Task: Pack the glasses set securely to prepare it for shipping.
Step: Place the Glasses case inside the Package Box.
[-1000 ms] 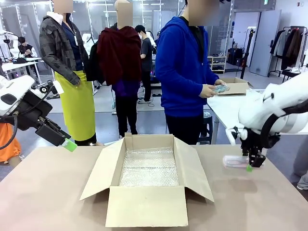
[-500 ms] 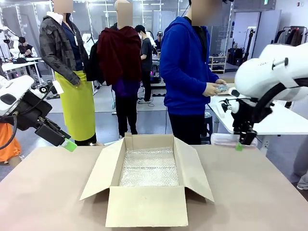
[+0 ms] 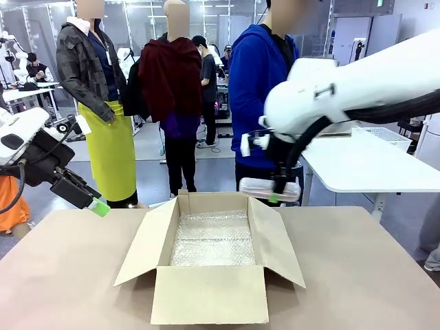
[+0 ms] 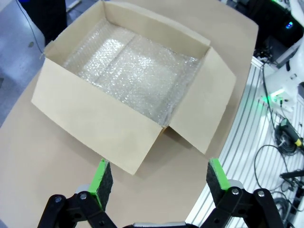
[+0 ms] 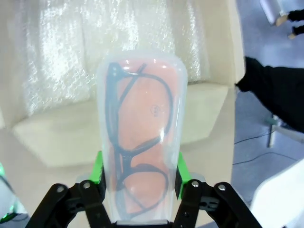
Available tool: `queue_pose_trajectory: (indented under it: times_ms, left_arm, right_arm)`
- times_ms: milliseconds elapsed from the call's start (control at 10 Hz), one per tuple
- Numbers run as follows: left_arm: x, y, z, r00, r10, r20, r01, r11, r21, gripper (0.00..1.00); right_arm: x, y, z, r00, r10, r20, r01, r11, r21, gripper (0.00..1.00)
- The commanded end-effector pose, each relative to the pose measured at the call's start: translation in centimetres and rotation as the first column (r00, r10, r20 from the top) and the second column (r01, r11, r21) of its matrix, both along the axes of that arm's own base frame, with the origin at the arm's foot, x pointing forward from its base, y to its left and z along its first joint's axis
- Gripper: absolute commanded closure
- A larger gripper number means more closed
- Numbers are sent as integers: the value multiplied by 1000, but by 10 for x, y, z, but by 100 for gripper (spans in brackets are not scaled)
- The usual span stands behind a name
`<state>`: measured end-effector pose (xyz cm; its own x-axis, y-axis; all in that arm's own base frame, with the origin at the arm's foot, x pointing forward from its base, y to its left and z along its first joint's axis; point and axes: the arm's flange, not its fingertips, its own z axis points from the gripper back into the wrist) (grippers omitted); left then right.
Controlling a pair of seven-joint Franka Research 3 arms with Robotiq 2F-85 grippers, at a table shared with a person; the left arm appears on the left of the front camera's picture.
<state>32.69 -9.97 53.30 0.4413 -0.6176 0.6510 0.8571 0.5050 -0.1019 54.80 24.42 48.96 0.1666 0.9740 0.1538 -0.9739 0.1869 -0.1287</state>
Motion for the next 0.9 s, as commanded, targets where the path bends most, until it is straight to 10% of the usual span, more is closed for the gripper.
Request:
queue_pose_trajectory:
  times_ms: [0,800]
  left_arm:
    - [-1,1,1,1000,-10,-6,10,1000,-13,0]
    - [-1,1,1,1000,-10,-6,10,1000,-13,0]
  right_arm:
    - [33,54,-7,1000,-23,6,24,997,-67,59]
    - [89,176,-114,995,1,-98,-10,996,-92,59]
